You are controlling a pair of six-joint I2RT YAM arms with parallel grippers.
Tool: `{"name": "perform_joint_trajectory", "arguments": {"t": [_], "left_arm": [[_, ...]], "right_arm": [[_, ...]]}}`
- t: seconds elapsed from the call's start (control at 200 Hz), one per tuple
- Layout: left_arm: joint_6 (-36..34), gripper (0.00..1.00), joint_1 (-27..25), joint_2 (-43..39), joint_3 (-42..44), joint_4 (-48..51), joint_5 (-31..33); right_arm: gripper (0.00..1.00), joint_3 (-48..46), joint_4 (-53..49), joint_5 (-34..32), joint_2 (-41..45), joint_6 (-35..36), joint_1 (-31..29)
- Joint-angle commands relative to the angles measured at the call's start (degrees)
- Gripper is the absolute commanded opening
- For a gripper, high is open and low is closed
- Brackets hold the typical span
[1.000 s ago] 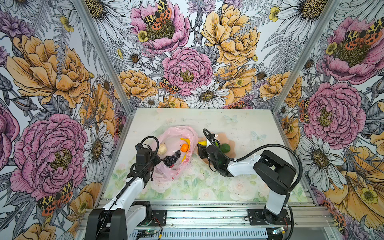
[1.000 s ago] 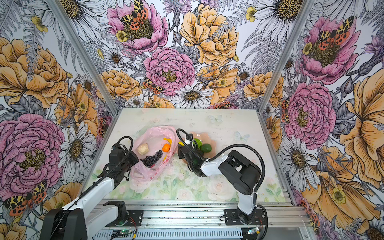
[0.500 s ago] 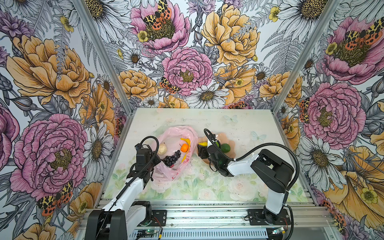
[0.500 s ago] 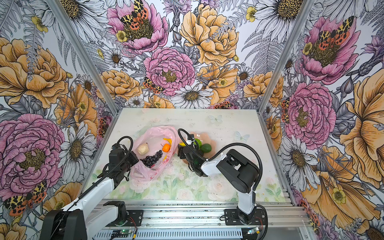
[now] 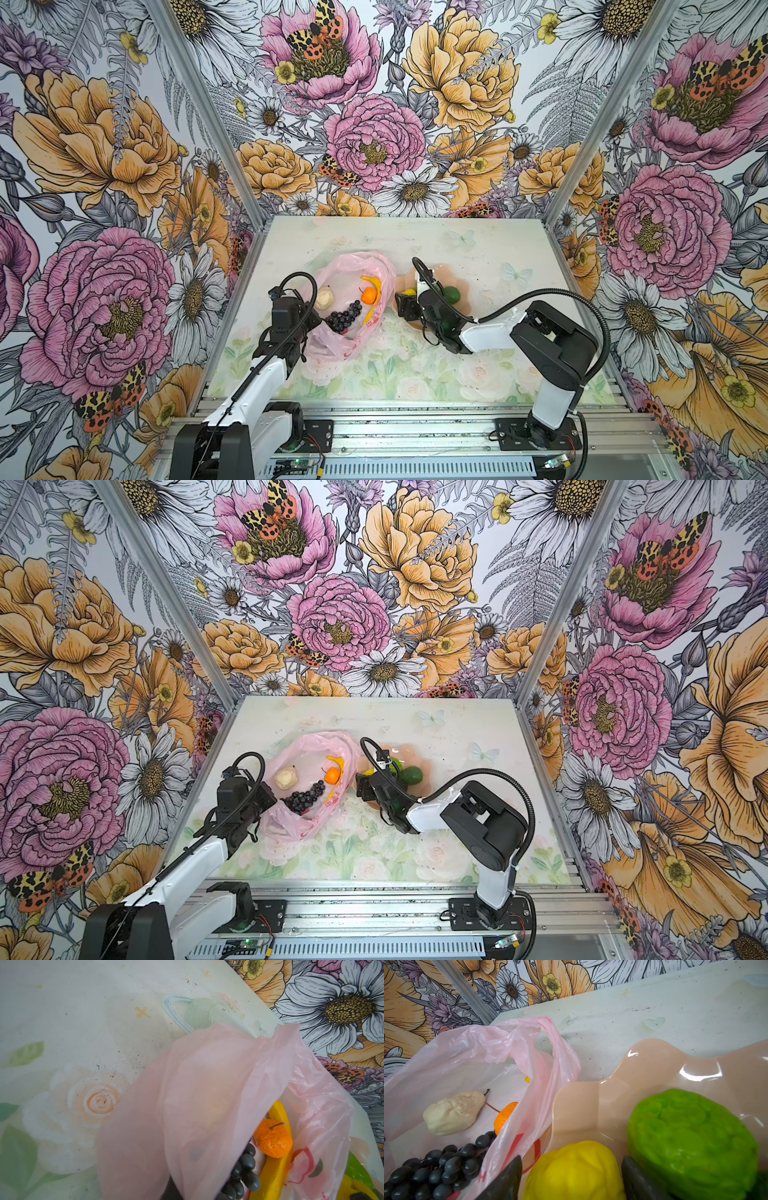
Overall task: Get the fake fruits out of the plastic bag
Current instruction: 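Lower the yellow fruit into the pink bowl and open the right gripper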
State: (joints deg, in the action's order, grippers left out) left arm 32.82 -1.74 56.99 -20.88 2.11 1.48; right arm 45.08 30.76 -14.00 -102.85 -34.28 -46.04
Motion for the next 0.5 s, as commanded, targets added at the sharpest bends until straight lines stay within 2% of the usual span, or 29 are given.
{"name": "perform_joint_trajectory", "arguments": {"t": [0.0,0.495], "left_arm": [[-0.56,0.0,-0.23,-1.11,0.98,-0.46,1.42],[-0.58,0.0,-0.19,-1.28,1.08,-0.35,1.42]], "right_arm": [[0.76,-0.97,-2.48,1.67,3.35,-0.37,0.3],[0.67,-0.26,-13.07,1.8,7.17,1.24,2.31]]}}
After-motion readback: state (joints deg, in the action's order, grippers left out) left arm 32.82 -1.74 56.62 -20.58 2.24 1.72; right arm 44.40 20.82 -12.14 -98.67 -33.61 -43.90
